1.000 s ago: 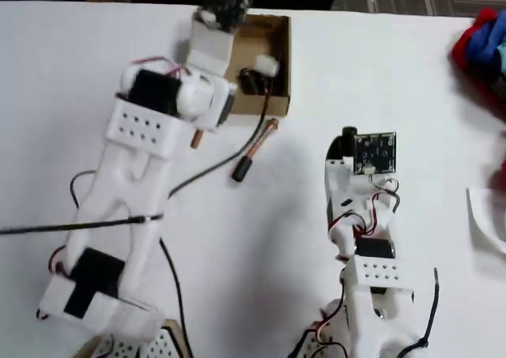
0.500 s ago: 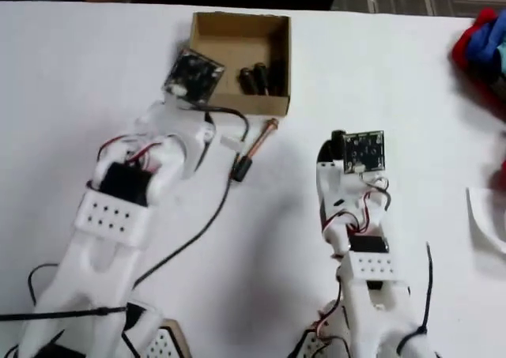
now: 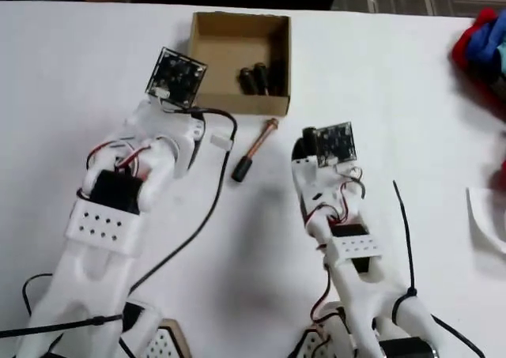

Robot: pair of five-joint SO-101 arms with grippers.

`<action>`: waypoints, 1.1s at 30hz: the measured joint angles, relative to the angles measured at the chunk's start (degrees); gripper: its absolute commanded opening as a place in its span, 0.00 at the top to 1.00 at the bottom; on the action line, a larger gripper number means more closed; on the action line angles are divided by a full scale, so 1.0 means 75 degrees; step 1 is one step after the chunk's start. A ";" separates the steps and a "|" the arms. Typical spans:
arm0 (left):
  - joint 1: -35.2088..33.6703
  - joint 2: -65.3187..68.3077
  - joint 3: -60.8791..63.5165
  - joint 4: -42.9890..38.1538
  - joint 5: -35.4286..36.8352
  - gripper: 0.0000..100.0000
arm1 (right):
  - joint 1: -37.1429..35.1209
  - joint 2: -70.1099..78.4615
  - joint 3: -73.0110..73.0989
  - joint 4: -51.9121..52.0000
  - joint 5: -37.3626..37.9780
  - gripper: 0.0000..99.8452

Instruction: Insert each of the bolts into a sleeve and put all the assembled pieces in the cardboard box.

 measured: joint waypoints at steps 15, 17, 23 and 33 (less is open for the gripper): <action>0.0610 -0.0023 0.0574 -0.1360 -0.0727 0.98 | 0.0000 0.0199 0.1489 -0.4161 -0.0164 0.98; 0.0738 -0.0035 0.0797 -0.2356 -0.0012 0.98 | 0.0000 0.0199 0.1606 -0.4349 -0.0610 0.98; 0.0821 0.0012 0.1242 -0.4911 0.1465 0.98 | -0.0105 0.0199 0.1735 -0.4618 -0.1547 0.98; 0.2133 0.1242 0.0914 -0.5509 0.1571 0.98 | -0.0809 0.0211 0.1840 -0.4618 -0.1594 0.98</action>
